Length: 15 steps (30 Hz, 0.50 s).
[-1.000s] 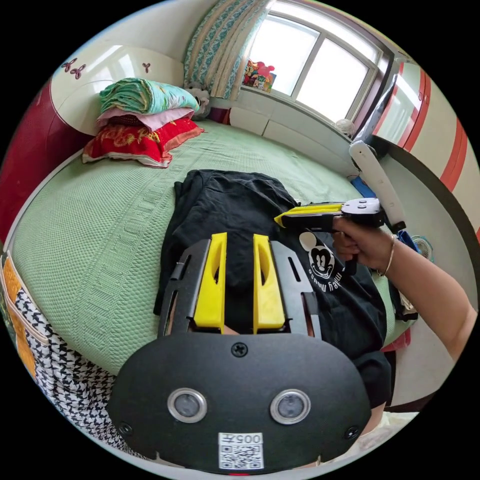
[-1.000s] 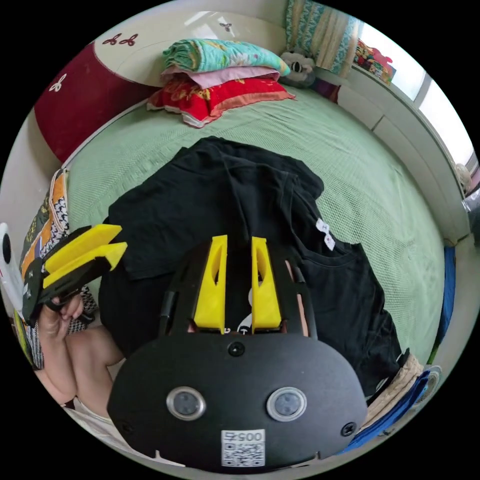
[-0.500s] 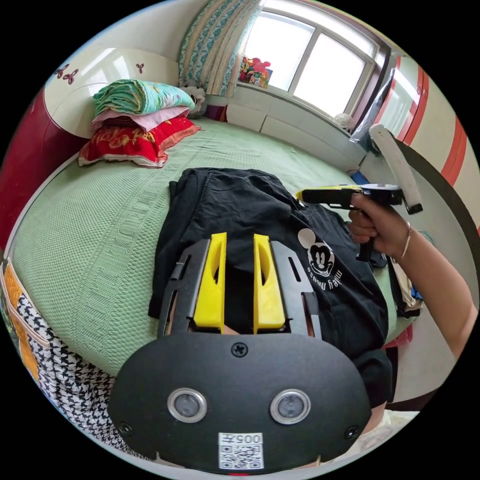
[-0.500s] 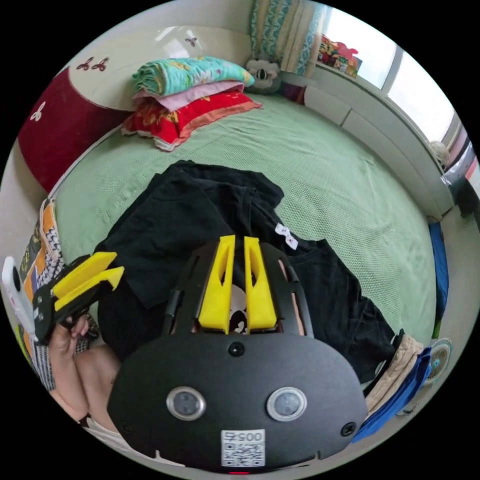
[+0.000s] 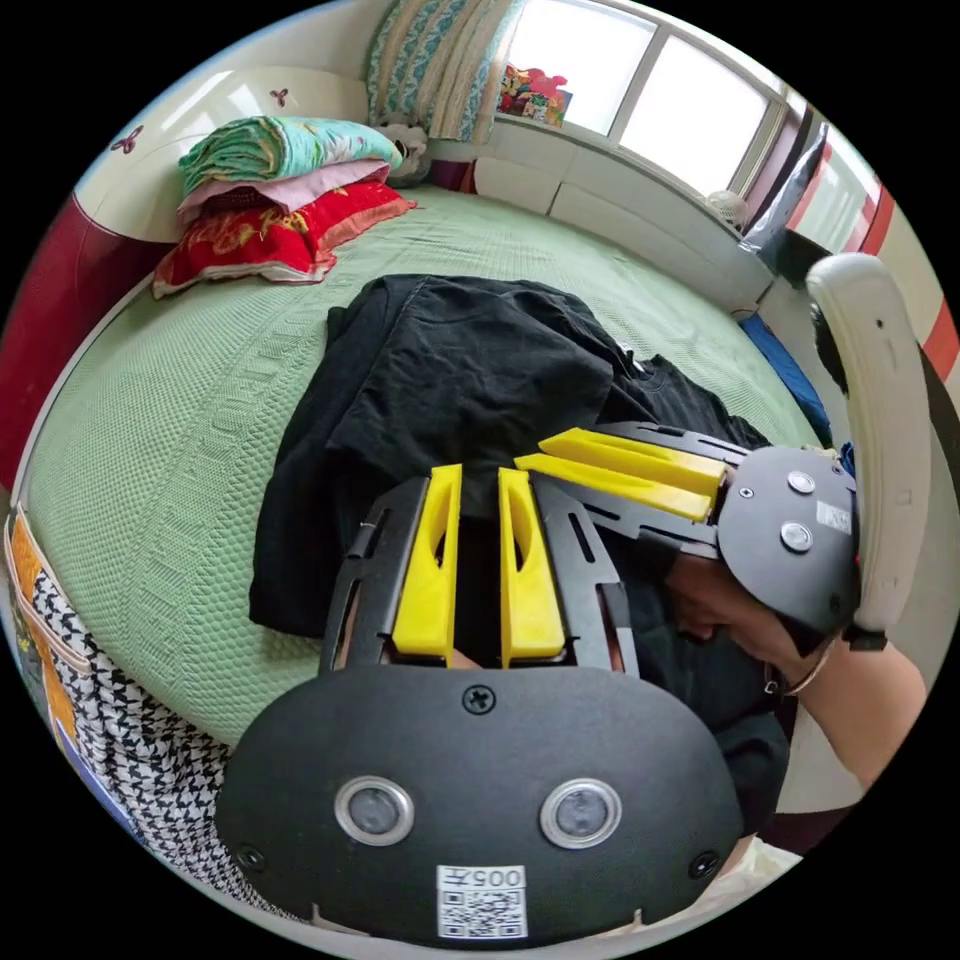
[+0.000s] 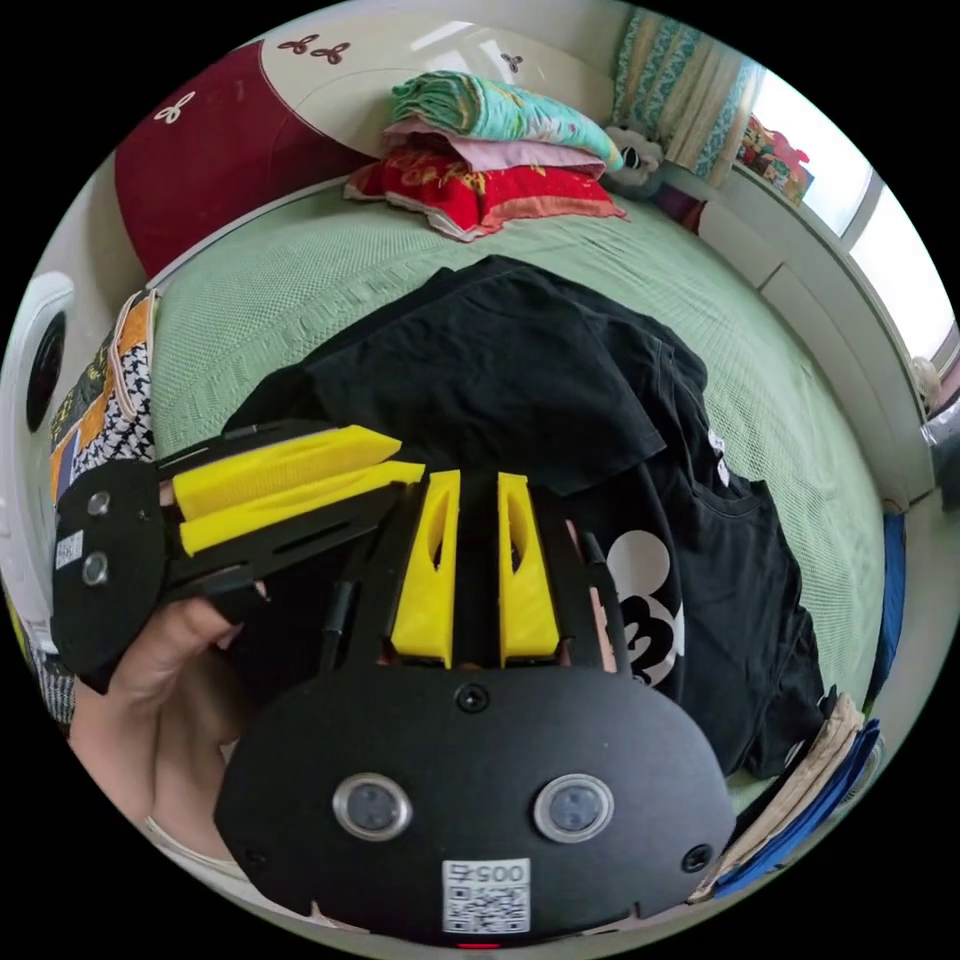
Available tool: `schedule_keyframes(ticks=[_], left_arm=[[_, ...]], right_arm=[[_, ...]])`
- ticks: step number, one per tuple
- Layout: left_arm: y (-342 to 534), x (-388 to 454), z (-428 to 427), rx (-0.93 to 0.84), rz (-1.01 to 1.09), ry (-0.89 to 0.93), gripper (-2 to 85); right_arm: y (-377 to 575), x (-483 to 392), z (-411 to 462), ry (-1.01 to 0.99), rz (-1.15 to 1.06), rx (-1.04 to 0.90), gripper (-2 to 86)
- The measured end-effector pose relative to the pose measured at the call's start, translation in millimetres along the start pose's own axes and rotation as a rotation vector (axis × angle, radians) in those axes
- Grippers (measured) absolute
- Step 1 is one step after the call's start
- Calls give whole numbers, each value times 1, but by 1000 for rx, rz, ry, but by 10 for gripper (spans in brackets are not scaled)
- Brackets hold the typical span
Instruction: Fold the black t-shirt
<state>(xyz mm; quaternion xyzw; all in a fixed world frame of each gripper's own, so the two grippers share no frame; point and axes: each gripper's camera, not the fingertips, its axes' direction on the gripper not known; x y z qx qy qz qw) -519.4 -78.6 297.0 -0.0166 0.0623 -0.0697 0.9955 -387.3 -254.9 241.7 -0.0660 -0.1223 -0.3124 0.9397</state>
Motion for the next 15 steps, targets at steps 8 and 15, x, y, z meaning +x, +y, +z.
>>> schedule_keyframes(ticks=[8,15], left_arm=[[-4,14,6,-1,-39,-18,68],[-5,25,-3,0,-78,39,42]], right_arm=[[19,16,-2,-12,38,20,41],[41,50,-20,-53,115,-11,29]])
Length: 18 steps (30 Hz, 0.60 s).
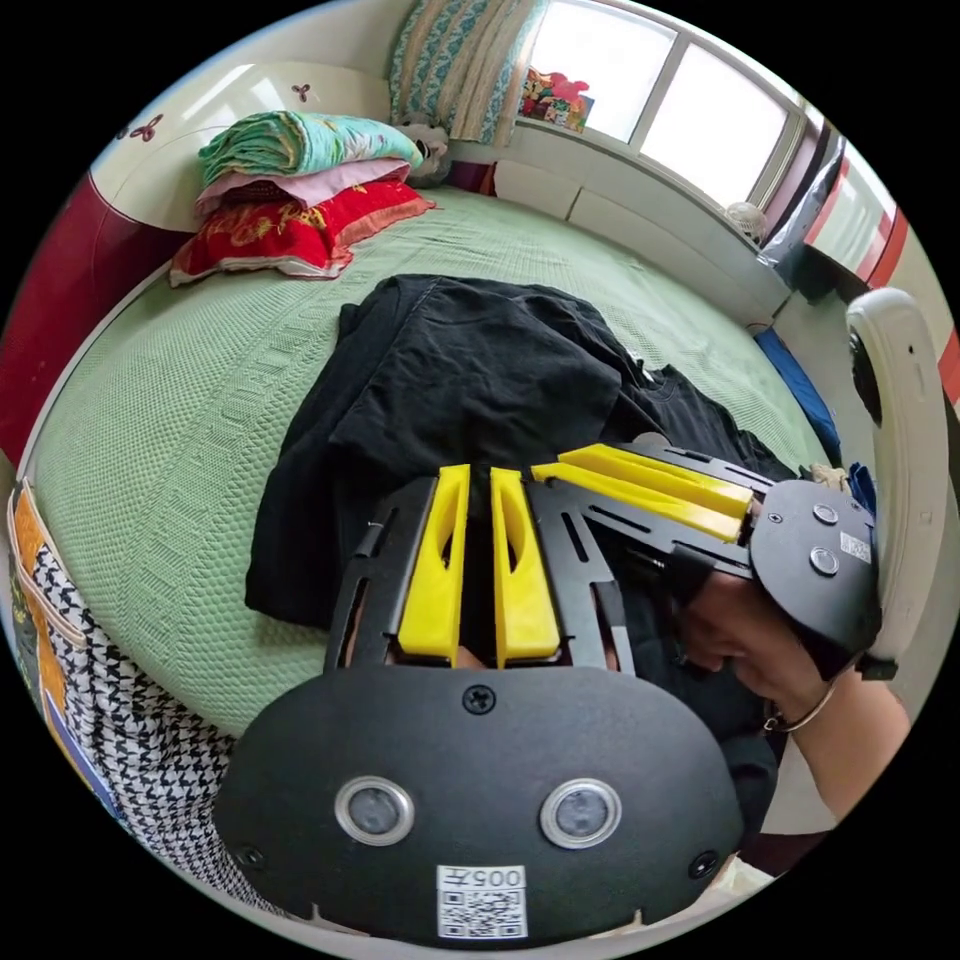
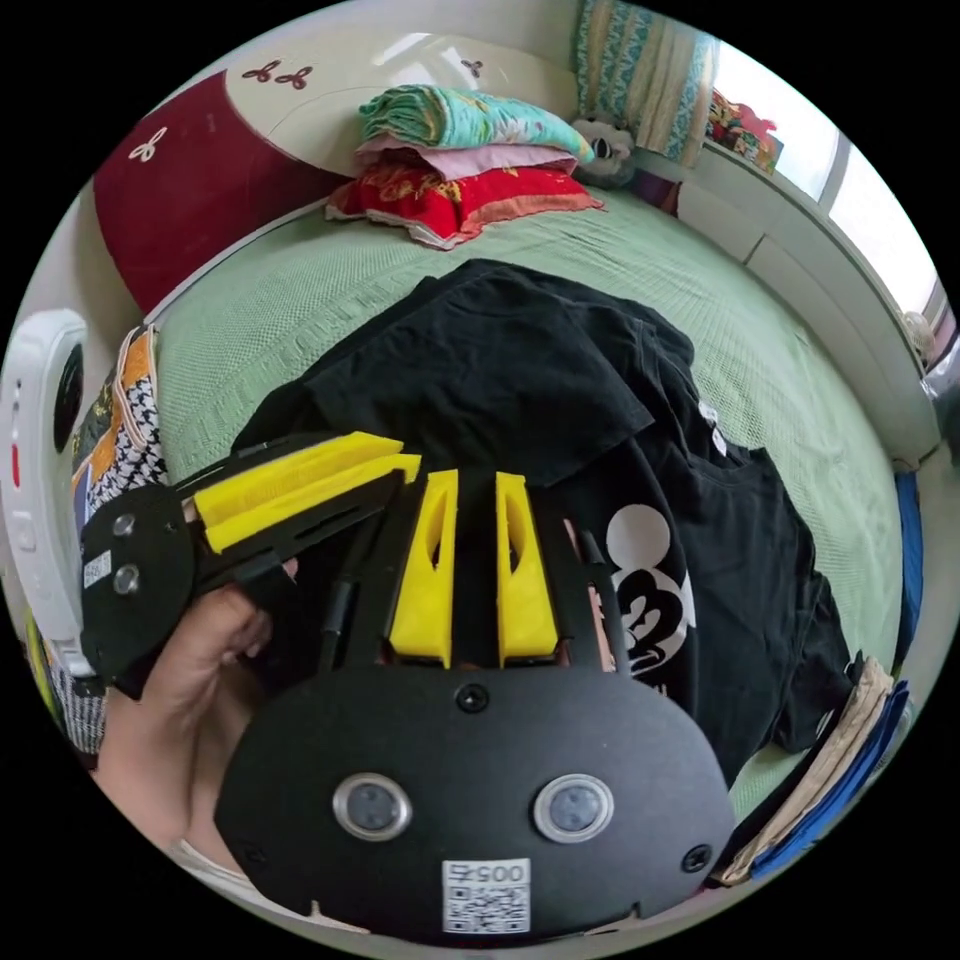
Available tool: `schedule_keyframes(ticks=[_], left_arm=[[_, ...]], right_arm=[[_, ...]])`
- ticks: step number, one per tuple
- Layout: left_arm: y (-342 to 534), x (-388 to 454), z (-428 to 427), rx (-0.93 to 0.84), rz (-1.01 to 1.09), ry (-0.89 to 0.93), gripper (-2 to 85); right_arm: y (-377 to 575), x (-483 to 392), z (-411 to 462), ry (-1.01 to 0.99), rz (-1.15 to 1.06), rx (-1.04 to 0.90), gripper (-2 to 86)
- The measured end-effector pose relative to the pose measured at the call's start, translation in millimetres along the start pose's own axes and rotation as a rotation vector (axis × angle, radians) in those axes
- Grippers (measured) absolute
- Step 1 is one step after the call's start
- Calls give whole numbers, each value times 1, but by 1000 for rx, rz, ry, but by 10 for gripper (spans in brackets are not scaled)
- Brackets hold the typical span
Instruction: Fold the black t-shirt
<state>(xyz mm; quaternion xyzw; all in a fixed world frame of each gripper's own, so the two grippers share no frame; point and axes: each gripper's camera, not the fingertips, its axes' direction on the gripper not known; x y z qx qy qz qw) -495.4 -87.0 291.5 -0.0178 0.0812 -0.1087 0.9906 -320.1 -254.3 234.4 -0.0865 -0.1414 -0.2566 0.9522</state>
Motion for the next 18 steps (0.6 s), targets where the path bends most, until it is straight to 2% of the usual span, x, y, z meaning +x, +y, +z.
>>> schedule_keyframes(ticks=[5,8,12,18], left_arm=[[13,38,-15,79,149,-28,37],[19,58,-6,57,169,45,44],[24,93,8,49,239,84,52],[26,128,13,75,342,100,58]], right_arm=[[43,56,-39,104,16,37,37],[75,121,-66,166,88,43,43],[125,242,-100,291,292,7,53],[181,387,-120,291,609,-49,76]])
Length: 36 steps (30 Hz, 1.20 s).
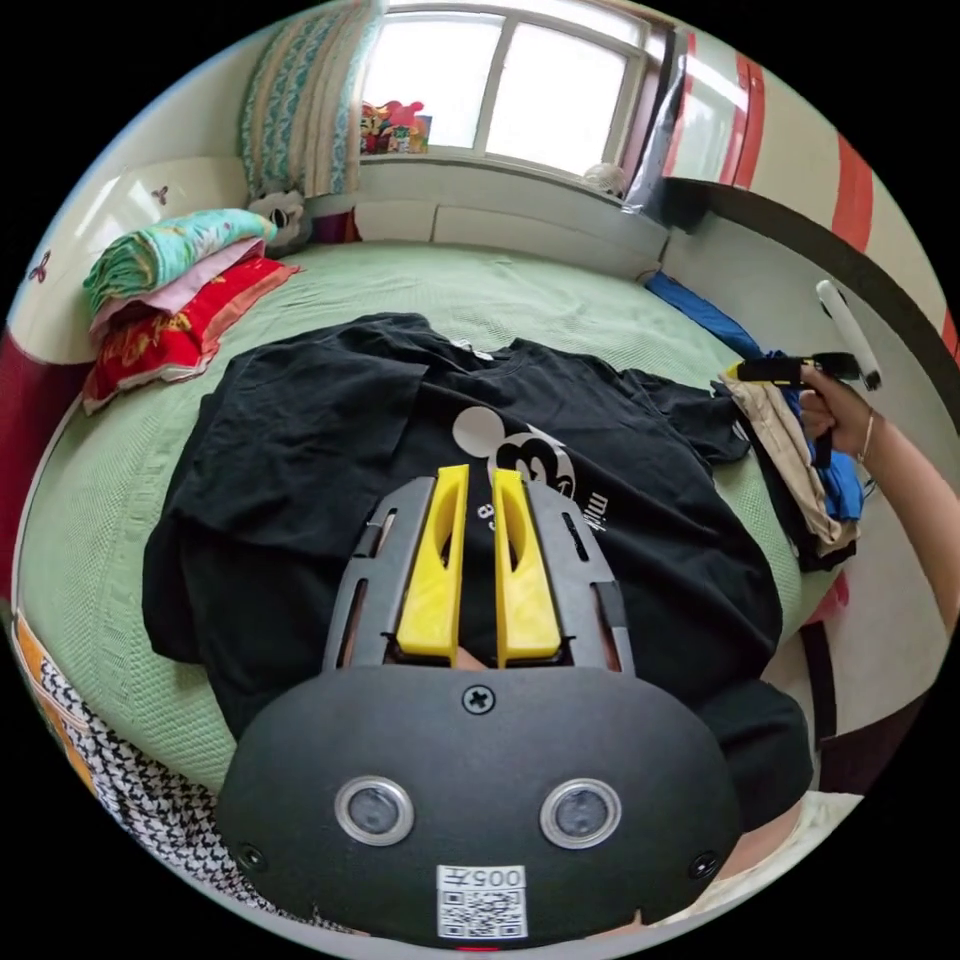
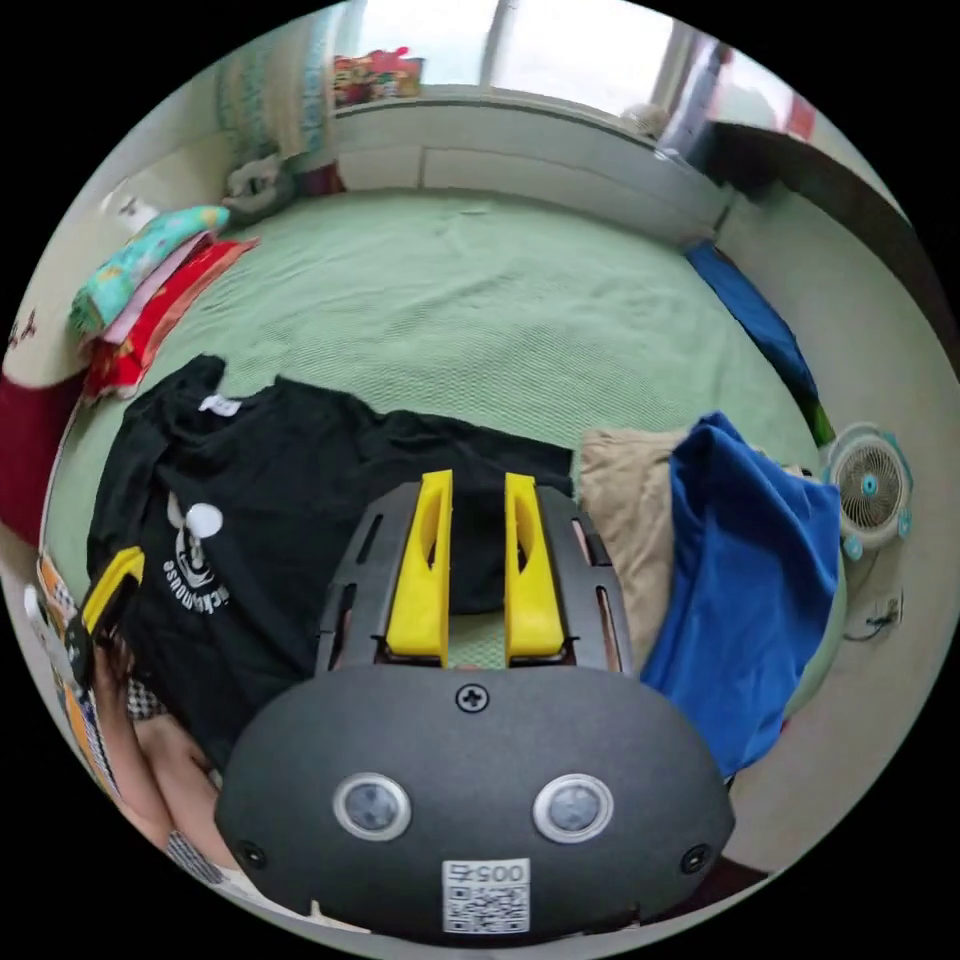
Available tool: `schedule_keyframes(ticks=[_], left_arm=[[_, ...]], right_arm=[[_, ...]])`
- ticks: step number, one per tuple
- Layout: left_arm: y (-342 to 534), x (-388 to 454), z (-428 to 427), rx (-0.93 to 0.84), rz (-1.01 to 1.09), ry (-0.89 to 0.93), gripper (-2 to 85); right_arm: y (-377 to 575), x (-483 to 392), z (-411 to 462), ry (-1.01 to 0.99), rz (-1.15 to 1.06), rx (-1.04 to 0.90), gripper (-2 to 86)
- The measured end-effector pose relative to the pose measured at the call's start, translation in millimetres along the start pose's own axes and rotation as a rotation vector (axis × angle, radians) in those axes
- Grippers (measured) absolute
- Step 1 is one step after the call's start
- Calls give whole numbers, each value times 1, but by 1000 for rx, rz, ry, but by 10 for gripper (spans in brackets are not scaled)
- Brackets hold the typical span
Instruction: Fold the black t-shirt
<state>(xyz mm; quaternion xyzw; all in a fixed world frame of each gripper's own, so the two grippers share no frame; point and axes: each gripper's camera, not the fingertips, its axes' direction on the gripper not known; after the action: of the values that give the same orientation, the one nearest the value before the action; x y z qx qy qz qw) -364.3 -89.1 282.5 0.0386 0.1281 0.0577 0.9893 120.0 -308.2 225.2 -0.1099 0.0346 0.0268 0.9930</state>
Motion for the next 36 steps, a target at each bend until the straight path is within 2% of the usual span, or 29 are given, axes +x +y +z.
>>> schedule_keyframes(ticks=[9,13,18,23,27,29,31,36], left_arm=[[-1,6,7,-7,12,22,66],[-3,5,6,-2,1,47,67],[-7,7,4,14,3,46,68],[-10,10,10,3,-18,80,67],[-13,20,9,17,14,51,67],[-13,22,11,12,10,52,67],[-13,22,12,13,-4,61,67],[-11,19,11,10,-5,46,68]], right_arm=[[-49,78,67,-79,261,-119,72],[-49,92,95,5,300,-150,71],[-51,83,98,60,224,-102,17],[-67,54,47,120,177,42,-12],[-79,-25,-8,259,-1,127,-13],[-79,-66,-25,189,-67,119,-12],[-77,-117,-40,33,-172,85,-5],[-75,-137,-62,-57,-255,126,32]])
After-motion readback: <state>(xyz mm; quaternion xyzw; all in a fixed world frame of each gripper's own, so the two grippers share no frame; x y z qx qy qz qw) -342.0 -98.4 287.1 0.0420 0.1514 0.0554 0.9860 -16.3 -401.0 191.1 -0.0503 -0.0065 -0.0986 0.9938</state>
